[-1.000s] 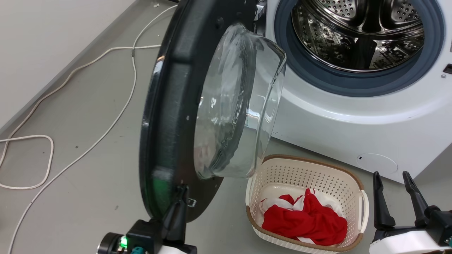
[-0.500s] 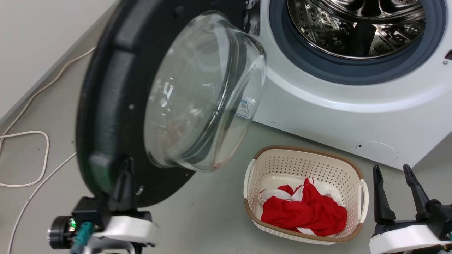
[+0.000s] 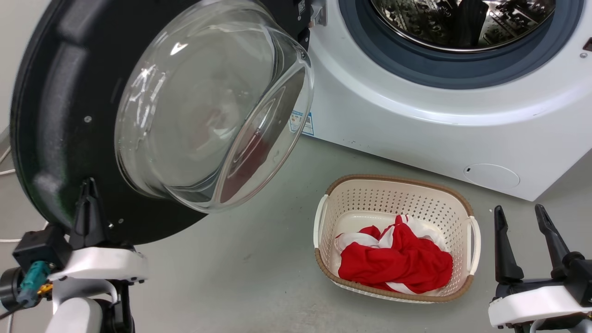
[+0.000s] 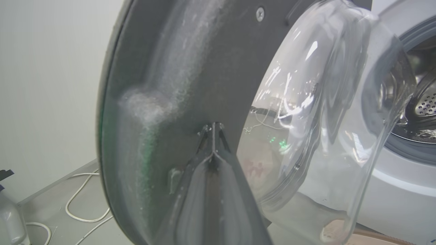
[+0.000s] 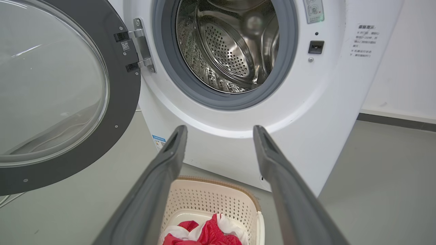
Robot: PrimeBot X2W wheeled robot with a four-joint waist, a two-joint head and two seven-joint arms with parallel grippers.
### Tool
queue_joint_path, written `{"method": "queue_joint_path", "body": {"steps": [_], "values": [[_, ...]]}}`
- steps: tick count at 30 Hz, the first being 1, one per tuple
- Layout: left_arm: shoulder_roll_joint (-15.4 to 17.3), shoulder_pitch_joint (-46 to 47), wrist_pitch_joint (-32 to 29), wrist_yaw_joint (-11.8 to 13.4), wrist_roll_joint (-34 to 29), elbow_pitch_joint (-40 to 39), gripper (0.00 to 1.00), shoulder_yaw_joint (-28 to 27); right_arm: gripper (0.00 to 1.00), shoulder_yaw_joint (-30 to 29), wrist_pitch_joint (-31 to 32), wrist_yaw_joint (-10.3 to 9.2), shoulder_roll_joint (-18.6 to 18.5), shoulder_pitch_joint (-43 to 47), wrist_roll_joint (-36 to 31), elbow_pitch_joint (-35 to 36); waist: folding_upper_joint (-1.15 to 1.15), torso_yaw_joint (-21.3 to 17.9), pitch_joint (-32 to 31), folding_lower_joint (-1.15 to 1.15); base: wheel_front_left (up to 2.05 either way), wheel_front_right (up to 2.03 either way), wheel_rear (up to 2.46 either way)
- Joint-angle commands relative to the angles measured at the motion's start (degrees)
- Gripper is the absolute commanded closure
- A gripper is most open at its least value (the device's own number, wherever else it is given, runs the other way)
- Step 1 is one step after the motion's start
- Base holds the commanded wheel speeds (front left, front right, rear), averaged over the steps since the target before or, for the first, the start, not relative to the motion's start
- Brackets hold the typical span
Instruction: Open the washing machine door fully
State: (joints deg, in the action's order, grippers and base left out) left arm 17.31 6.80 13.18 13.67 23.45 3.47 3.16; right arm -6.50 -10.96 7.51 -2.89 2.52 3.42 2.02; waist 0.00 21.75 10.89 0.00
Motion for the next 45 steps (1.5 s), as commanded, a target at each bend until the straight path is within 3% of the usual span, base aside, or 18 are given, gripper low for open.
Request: {"method": "queue_joint_path", "body": {"steps": [1,12,20,27,32,33,34,35,36,37,38,45], "values": [[0.57,1.02,0.43,-0.17,0.48,1.12,1.00,-1.09,0.00,-0.21,0.14,-0.04,0.04,-0.62,-0.54,0.40,0.00,-0.12,0.18,0.00,0.00,0.00,0.00],[3.70,5.61,1.57,-4.40,4.26,10.99,1.00,-6.03,0.00,0.08,0.75,-0.04,0.04,-0.89,-1.15,0.77,0.00,-0.61,0.68,0.00,0.00,0.00,0.00],[4.24,6.04,2.02,-6.30,3.83,15.19,1.00,-7.07,0.00,0.33,0.50,-0.04,0.05,-0.48,-0.63,0.00,0.00,-1.30,-0.66,0.00,0.00,0.00,0.00],[2.25,0.13,2.12,-5.13,0.55,9.76,1.00,-8.17,0.00,-0.03,-0.38,-0.04,0.04,0.38,0.63,-1.25,0.00,-2.64,-3.25,0.00,0.00,0.00,0.00],[-1.16,-6.35,2.07,-4.86,-1.83,3.19,1.00,-7.00,0.00,-0.46,-1.04,-0.04,0.04,0.97,0.87,-2.17,0.00,-4.03,-4.58,0.00,0.00,0.00,0.00],[-1.66,-7.17,2.08,-4.75,-2.45,2.24,0.91,-6.32,0.00,-0.47,-1.12,-0.04,0.04,0.98,0.87,-2.29,0.00,-4.25,-4.69,0.00,0.00,0.00,0.00],[-2.17,-7.82,2.07,-4.87,-2.63,1.50,0.64,-5.88,0.00,-0.36,-1.12,-0.04,0.05,0.93,0.87,-2.41,0.00,-4.54,-4.87,0.00,0.00,0.00,0.00],[-2.75,-8.23,2.07,-5.09,-2.95,0.83,0.55,-5.33,0.00,-0.31,-1.19,-0.04,0.04,0.89,0.87,-2.46,0.00,-4.78,-4.99,0.00,0.00,0.00,0.00],[-3.22,-8.73,2.06,-5.46,-3.32,0.51,0.35,-4.47,0.00,-0.19,-1.25,-0.04,0.05,0.81,0.81,-2.49,0.00,-5.06,-5.16,0.00,0.00,0.00,0.00],[-3.84,-8.94,2.02,-5.65,-3.56,0.24,0.08,-3.62,0.00,-0.17,-1.20,-0.04,0.04,0.77,0.80,-2.50,0.00,-5.28,-5.26,0.00,0.00,0.00,0.00],[-4.37,-8.97,2.02,-5.96,-3.89,0.06,0.00,-2.89,0.00,-0.02,-1.18,-0.04,0.04,0.62,0.79,-2.48,0.00,-5.60,-5.32,0.00,0.00,0.00,0.00],[-7.11,-7.01,2.02,-7.49,-6.84,0.22,0.00,1.58,0.00,0.73,-1.03,-0.04,0.05,-0.43,-0.15,-2.38,0.00,-8.54,-5.85,0.00,0.00,0.00,0.00]]}}
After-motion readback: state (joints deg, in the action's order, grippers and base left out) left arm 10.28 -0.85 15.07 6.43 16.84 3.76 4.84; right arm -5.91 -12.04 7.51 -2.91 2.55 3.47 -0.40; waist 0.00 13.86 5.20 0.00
